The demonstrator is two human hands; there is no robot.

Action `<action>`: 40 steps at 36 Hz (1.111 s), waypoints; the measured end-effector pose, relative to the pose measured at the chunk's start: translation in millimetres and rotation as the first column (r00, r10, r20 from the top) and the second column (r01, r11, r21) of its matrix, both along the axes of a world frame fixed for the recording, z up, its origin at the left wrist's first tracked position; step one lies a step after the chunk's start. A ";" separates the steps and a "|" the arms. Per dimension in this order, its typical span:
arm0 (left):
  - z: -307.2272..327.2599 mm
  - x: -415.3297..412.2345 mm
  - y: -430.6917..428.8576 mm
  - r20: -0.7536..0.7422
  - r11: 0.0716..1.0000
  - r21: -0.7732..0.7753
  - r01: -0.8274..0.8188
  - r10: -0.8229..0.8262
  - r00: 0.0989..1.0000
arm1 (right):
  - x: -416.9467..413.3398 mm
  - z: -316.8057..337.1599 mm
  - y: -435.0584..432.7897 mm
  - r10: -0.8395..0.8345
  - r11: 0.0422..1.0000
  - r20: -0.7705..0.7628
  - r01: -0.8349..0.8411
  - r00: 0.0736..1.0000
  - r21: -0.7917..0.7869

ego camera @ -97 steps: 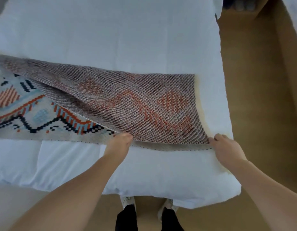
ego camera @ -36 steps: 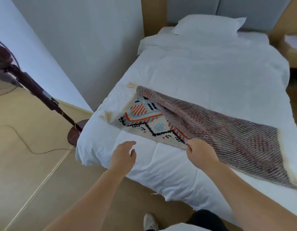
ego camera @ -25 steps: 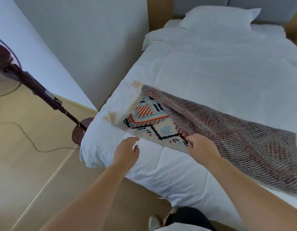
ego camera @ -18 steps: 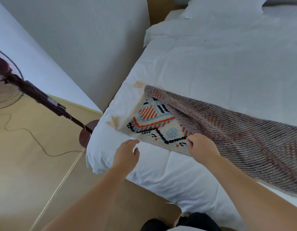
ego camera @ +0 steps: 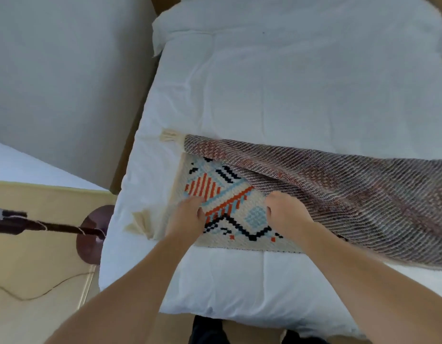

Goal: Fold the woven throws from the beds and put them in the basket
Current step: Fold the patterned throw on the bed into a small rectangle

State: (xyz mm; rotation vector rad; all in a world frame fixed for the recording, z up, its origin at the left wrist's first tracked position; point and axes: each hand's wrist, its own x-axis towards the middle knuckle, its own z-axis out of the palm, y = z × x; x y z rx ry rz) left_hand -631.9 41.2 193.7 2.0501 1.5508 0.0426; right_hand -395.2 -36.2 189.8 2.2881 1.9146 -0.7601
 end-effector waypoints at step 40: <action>-123.2 70.0 205.4 -0.078 0.714 0.112 0.691 -0.687 0.723 | -19.1 -97.2 139.0 -0.190 0.978 0.121 0.178 0.974 0.109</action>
